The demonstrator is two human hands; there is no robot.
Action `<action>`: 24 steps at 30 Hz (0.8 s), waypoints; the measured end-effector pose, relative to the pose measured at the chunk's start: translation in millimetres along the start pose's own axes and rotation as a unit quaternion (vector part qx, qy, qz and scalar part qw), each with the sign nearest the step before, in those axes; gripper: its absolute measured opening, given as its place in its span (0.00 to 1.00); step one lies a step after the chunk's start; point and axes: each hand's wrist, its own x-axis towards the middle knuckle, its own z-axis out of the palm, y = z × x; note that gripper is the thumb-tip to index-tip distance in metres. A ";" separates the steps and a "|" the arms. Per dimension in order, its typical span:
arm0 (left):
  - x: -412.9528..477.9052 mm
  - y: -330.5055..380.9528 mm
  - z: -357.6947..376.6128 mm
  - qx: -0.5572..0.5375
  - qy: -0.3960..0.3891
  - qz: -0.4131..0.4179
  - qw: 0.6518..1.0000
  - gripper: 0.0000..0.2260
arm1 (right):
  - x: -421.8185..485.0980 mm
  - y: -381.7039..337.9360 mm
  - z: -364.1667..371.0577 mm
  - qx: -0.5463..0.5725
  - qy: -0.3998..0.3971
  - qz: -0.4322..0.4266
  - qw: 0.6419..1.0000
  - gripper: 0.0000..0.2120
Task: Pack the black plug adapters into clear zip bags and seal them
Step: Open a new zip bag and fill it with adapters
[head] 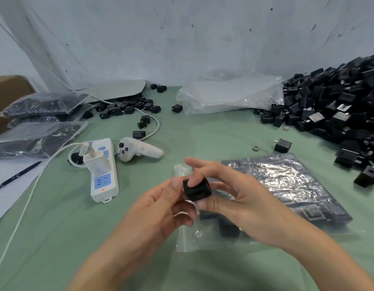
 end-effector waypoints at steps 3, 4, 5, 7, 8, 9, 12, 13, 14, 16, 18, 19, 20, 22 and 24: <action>-5.4 2.9 -5.3 0.049 0.006 0.018 0.999 0.22 | -2.4 -2.5 0.9 -0.016 -0.015 -0.007 1.000 0.18; -7.3 4.5 -8.7 0.096 0.023 0.022 0.995 0.20 | -3.4 -3.9 -0.5 -0.023 -0.022 -0.006 0.999 0.18; -9.8 5.3 -14.7 0.176 0.053 0.027 0.983 0.18 | -4.3 -5.8 -3.5 -0.027 -0.024 -0.001 0.999 0.19; -15.5 3.1 -31.5 0.370 0.143 0.048 0.917 0.11 | -6.4 -8.6 -14.1 -0.028 0.005 0.012 1.000 0.18; -18.5 0.9 -38.2 0.438 0.172 0.052 0.881 0.10 | -7.7 -9.5 -20.1 -0.030 0.033 0.018 0.999 0.18; -21.5 -2.8 -43.4 0.481 0.176 0.048 0.858 0.11 | -8.8 -9.3 -25.2 -0.033 0.065 0.024 0.997 0.18; -27.4 -16.1 -51.9 0.520 0.119 0.042 0.845 0.14 | -11.9 -4.1 -32.1 -0.046 0.144 0.055 0.987 0.17; -29.1 -17.9 -53.7 0.522 0.107 0.043 0.845 0.14 | -12.4 -1.0 -32.2 -0.055 0.152 0.065 0.985 0.16; -30.3 -18.3 -55.6 0.522 0.102 0.043 0.846 0.15 | -13.2 2.4 -31.9 -0.068 0.150 0.076 0.983 0.15; -32.0 -17.1 -58.0 0.525 0.093 0.043 0.845 0.18 | -14.4 8.9 -31.0 -0.101 0.138 0.099 0.980 0.14; -32.6 -19.0 -57.6 0.532 0.074 0.033 0.843 0.20 | -14.9 12.5 -29.7 -0.126 0.135 0.112 0.976 0.13; -32.7 -20.3 -56.6 0.538 0.066 0.028 0.840 0.20 | -14.8 13.7 -29.0 -0.137 0.135 0.114 0.975 0.13; -32.9 -21.5 -55.7 0.544 0.063 0.030 0.836 0.19 | -14.5 14.2 -28.3 -0.144 0.135 0.114 0.974 0.13; -32.5 -22.7 -53.6 0.551 0.075 0.047 0.830 0.16 | -14.4 15.6 -27.8 -0.148 0.138 0.114 0.973 0.13; -29.5 -23.1 -50.9 0.569 0.088 0.073 0.814 0.15 | -14.5 16.6 -27.4 -0.141 0.140 0.111 0.974 0.13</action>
